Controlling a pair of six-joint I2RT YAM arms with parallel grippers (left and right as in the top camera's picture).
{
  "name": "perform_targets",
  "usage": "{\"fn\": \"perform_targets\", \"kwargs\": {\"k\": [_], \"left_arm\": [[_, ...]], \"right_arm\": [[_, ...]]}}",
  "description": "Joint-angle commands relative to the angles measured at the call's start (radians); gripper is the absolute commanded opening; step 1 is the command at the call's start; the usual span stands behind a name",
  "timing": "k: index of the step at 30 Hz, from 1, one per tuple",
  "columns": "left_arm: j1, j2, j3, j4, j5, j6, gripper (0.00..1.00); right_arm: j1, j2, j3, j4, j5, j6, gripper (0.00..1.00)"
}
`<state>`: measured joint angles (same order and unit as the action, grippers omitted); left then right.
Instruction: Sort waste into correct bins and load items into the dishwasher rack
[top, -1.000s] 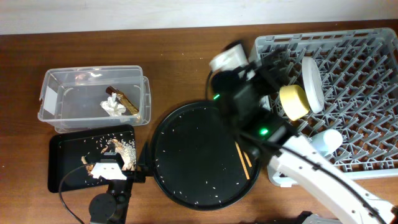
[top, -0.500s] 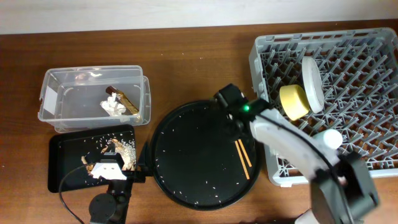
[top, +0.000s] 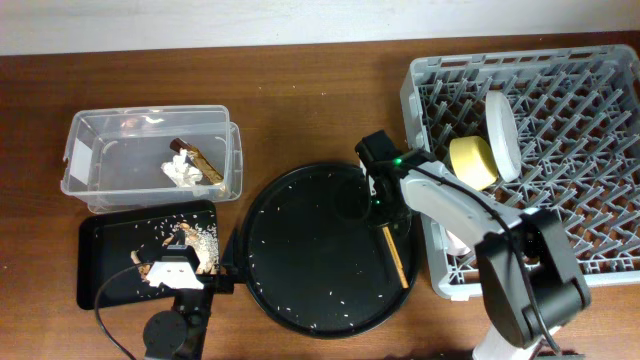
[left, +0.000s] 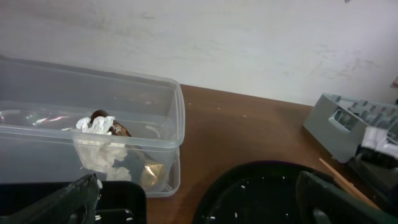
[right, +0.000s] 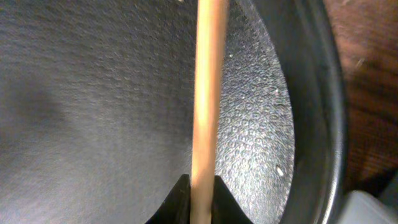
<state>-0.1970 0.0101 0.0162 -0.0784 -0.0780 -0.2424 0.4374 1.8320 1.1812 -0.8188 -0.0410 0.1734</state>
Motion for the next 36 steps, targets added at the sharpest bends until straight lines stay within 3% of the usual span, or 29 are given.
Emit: {"fn": "perform_targets", "kwargs": {"k": [1,7,8,9,10,11,15,19,20,23,33,34,35,36], "left_arm": [[-0.001,-0.004,-0.008,0.003,0.004,0.012,0.99],[-0.001,-0.004,-0.008,0.003,0.004,0.012,0.99],[-0.001,-0.004,-0.008,0.003,0.004,0.012,0.99],[-0.001,-0.004,-0.008,0.003,0.004,0.012,0.99],[-0.001,-0.004,-0.008,0.003,0.004,0.012,0.99],[-0.001,-0.004,-0.008,0.003,0.004,0.012,0.99],[-0.001,-0.004,-0.008,0.003,0.004,0.012,0.99],[-0.001,-0.004,-0.008,0.003,0.004,0.012,0.99],[-0.001,-0.004,-0.008,0.003,0.004,0.012,0.99],[-0.001,-0.004,-0.008,0.003,0.004,0.012,0.99],[-0.001,-0.004,-0.008,0.003,0.004,0.012,0.99],[-0.001,-0.004,-0.008,0.003,0.004,0.012,0.99],[-0.001,-0.004,-0.008,0.003,0.004,0.012,1.00],[-0.001,-0.004,-0.008,0.003,0.004,0.012,1.00]], "right_arm": [[0.002,-0.055,-0.002,0.000,-0.037,0.000,0.09],[0.006,-0.055,-0.002,0.006,-0.091,0.000,0.06],[0.009,-0.055,-0.002,0.012,-0.090,-0.001,0.19],[0.008,-0.055,-0.002,0.016,-0.090,-0.001,0.43],[0.008,-0.052,-0.002,0.024,-0.086,-0.001,0.54],[0.008,-0.045,-0.003,0.036,-0.082,-0.001,0.55],[0.006,0.016,-0.005,0.064,-0.027,0.000,0.50],[0.005,0.045,-0.005,0.068,-0.014,0.000,0.27],[0.005,0.045,-0.005,0.068,-0.015,0.000,0.25],[0.005,0.044,-0.005,0.061,-0.014,0.000,0.04],[0.007,-0.188,0.016,0.008,-0.018,0.018,0.05],[0.008,-0.182,0.012,0.008,-0.018,0.018,0.09],[0.014,-0.160,0.000,0.012,-0.018,0.008,0.22],[0.016,-0.132,-0.011,0.013,-0.016,-0.023,0.27]]}}
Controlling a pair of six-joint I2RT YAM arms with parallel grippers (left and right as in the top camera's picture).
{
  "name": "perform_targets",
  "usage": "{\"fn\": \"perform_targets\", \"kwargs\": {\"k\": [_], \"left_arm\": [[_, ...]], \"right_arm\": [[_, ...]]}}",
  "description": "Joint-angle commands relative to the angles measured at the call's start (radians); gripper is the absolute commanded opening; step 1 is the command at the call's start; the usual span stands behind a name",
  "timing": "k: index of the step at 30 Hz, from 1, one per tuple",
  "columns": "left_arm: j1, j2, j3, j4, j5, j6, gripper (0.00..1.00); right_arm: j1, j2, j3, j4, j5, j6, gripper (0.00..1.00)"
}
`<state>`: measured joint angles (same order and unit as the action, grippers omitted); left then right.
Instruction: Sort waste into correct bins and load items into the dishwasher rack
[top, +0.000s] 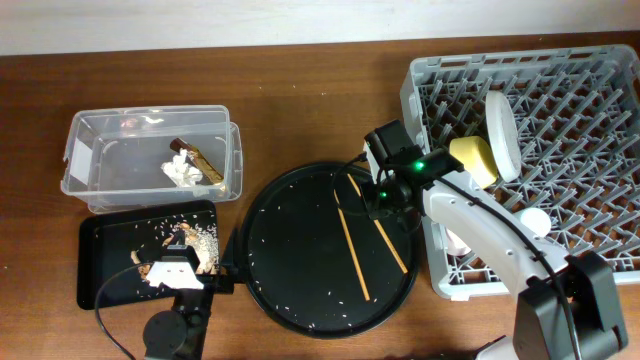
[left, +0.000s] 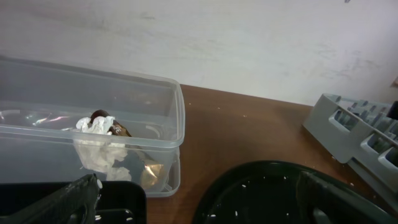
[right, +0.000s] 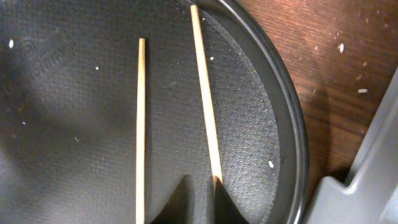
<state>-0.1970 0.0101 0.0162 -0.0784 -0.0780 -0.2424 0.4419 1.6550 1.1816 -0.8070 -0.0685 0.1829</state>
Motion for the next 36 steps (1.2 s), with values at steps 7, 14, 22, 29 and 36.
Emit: {"fn": "perform_targets", "kwargs": {"k": [7,14,22,29,36], "left_arm": [[-0.001,-0.004,-0.008,0.003,0.004,0.012,0.99],[-0.001,-0.004,-0.008,0.003,0.004,0.012,0.99],[-0.001,-0.004,-0.008,0.003,0.004,0.012,0.99],[-0.001,-0.004,-0.008,0.003,0.004,0.012,0.99],[-0.001,-0.004,-0.008,0.003,0.004,0.012,1.00]], "right_arm": [[0.011,0.317,-0.021,0.010,0.036,-0.056,0.33],[0.009,0.221,-0.018,-0.009,0.016,-0.009,0.04],[-0.124,-0.320,-0.018,0.001,0.196,-0.076,0.04],[-0.215,-0.169,-0.018,0.269,0.327,-0.195,0.05],[-0.211,-0.175,0.005,0.249,0.326,-0.166,0.40]]}}
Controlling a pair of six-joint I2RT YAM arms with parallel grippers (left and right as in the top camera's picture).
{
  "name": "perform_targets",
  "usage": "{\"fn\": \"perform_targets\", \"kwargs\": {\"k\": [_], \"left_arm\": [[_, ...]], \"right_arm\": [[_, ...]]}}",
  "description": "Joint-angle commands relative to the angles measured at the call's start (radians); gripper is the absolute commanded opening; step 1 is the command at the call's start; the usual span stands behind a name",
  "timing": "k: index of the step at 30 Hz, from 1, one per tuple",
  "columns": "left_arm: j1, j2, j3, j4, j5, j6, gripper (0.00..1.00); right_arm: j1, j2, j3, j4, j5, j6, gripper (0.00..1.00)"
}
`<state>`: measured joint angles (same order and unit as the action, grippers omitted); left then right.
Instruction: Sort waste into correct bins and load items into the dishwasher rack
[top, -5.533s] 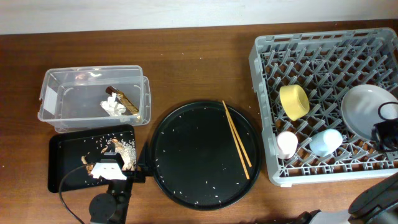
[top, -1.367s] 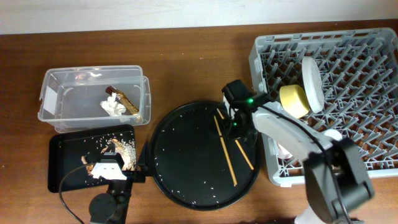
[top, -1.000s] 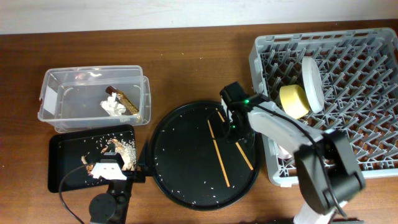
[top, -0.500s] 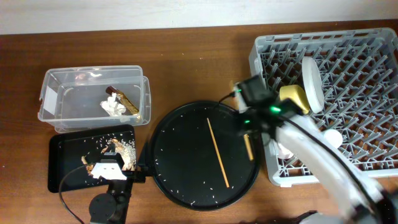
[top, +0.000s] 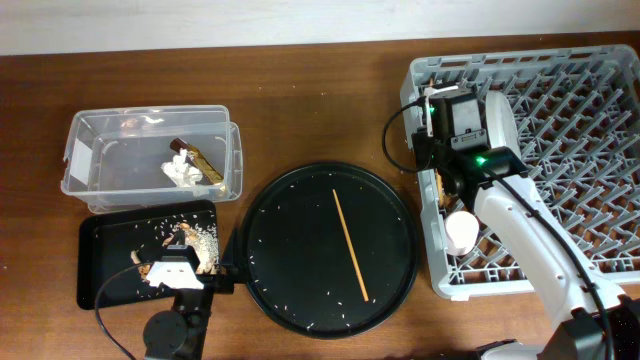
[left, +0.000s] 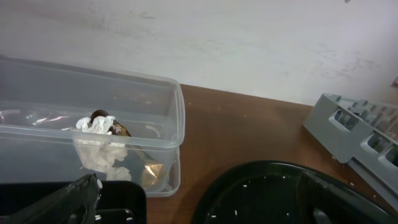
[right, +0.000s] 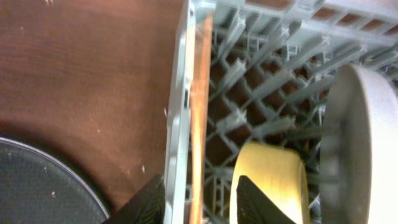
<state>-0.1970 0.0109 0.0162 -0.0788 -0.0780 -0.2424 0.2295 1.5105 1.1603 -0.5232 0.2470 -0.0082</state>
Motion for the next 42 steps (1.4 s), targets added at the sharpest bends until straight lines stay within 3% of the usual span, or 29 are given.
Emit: {"fn": "perform_targets", "kwargs": {"k": [1,4,7,12,15,18,22,25,28,31,33,38,42], "left_arm": [[-0.001,-0.005,-0.008,0.003,0.004,0.012,0.99],[-0.001,-0.005,-0.008,0.003,0.004,0.012,0.99],[-0.001,-0.005,-0.008,0.003,0.004,0.012,0.99],[-0.001,-0.005,-0.008,0.003,0.004,0.012,0.99],[-0.001,-0.005,-0.008,0.003,0.004,0.012,0.99],[-0.001,-0.005,-0.008,0.003,0.004,0.012,0.99],[-0.001,-0.005,-0.008,0.003,0.004,0.012,0.99],[-0.001,-0.005,-0.008,0.003,0.004,0.012,0.99],[-0.001,-0.005,-0.008,0.003,0.004,0.012,0.99],[-0.001,-0.005,-0.008,0.003,0.004,0.012,0.99],[-0.001,-0.005,-0.008,0.003,0.004,0.012,0.99],[-0.001,-0.005,-0.008,0.003,0.004,0.012,0.99],[-0.001,-0.005,-0.008,0.003,0.004,0.012,1.00]], "right_arm": [[0.001,-0.073,0.050,-0.097,-0.079,0.050,0.41],[0.051,-0.177,0.056,-0.185,-0.362,0.085,0.44],[0.208,-0.163,0.051,-0.301,-0.412,0.100,0.42],[0.395,0.088,-0.013,-0.329,-0.401,0.343,0.38],[0.420,0.272,-0.013,-0.321,-0.388,0.406,0.37],[0.418,0.430,-0.013,-0.288,-0.304,0.467,0.31],[0.418,0.461,-0.013,-0.281,-0.315,0.467,0.04],[0.417,0.381,-0.008,-0.285,-0.313,0.465,0.04],[0.368,0.172,0.007,-0.285,-0.228,0.459,0.04],[0.235,-0.067,0.007,-0.264,0.026,0.430,0.04],[0.106,-0.164,0.007,-0.194,0.106,0.233,0.04],[-0.061,-0.073,0.007,-0.055,0.105,0.018,0.04],[-0.065,-0.026,0.007,-0.026,0.011,0.006,0.04]]}}
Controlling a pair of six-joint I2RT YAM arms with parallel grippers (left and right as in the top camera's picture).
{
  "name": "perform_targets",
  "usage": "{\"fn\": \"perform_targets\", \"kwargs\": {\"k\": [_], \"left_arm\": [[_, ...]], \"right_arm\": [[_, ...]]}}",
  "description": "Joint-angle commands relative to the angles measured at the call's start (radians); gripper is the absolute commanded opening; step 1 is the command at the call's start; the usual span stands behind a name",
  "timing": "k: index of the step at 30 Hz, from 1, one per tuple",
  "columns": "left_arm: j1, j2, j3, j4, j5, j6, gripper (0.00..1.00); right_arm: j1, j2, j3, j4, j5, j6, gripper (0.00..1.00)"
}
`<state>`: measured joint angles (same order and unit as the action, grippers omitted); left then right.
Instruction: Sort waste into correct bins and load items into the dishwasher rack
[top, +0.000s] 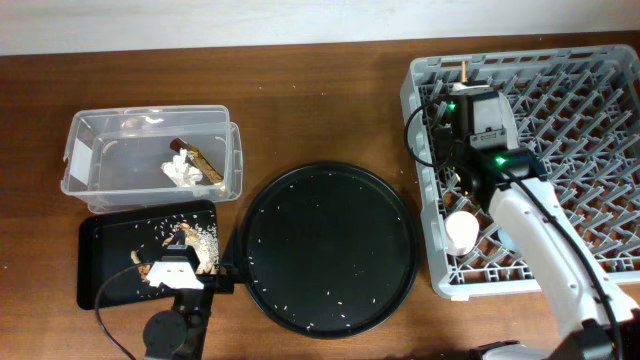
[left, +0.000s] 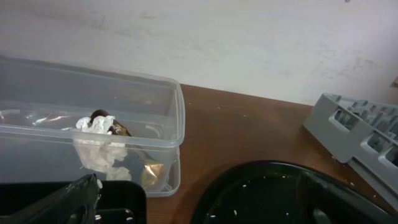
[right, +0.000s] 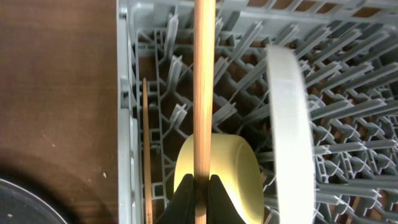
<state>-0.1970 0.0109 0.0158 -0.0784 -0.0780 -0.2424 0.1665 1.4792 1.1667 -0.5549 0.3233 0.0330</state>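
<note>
My right gripper (right: 200, 185) is shut on a wooden chopstick (right: 203, 87) and holds it over the left part of the grey dishwasher rack (top: 600, 60). Its far tip (top: 466, 68) reaches the rack's back edge. A second chopstick (right: 145, 155) lies in the rack beside the left wall. Under the held stick are a yellow bowl (right: 233, 168) and an upright white plate (right: 286, 124). The round black tray (top: 330, 250) holds only crumbs. My left gripper (left: 199, 202) rests open at the front left.
A clear bin (top: 150, 160) with wrappers and tissue stands at the back left. A black rectangular tray (top: 110, 250) with food scraps is in front of it. A white cup (top: 460, 232) sits in the rack's front left part.
The last chopstick is gone from the round tray. My right gripper, then open at the rack's left wall by a chopstick, is now shut on a chopstick farther inside, over the yellow bowl.
My right gripper was down on the round tray, shut on a chopstick. Then it held one end of it with a second stick lying beside. Then one stick lay in the rack and one on the tray. Now the tray holds none and I grip the second over the rack.
</note>
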Motion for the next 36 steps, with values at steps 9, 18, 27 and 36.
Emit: {"fn": "perform_targets", "kwargs": {"k": [9,18,27,36], "left_arm": [[-0.001,-0.005,-0.007,0.003,0.004,0.012,0.99],[-0.001,-0.005,-0.007,0.003,0.004,0.012,0.99],[-0.001,-0.005,-0.007,0.003,0.004,0.012,0.99],[-0.001,-0.005,-0.007,0.003,0.004,0.012,0.99]], "right_arm": [[-0.002,0.007,0.000,0.021,-0.088,0.054,0.17],[0.102,-0.356,0.102,-0.083,-0.220,0.054,0.62],[0.407,-0.782,0.108,-0.255,-0.609,0.054,0.98],[0.414,-0.811,0.105,-0.538,-0.373,0.049,0.98]]}}
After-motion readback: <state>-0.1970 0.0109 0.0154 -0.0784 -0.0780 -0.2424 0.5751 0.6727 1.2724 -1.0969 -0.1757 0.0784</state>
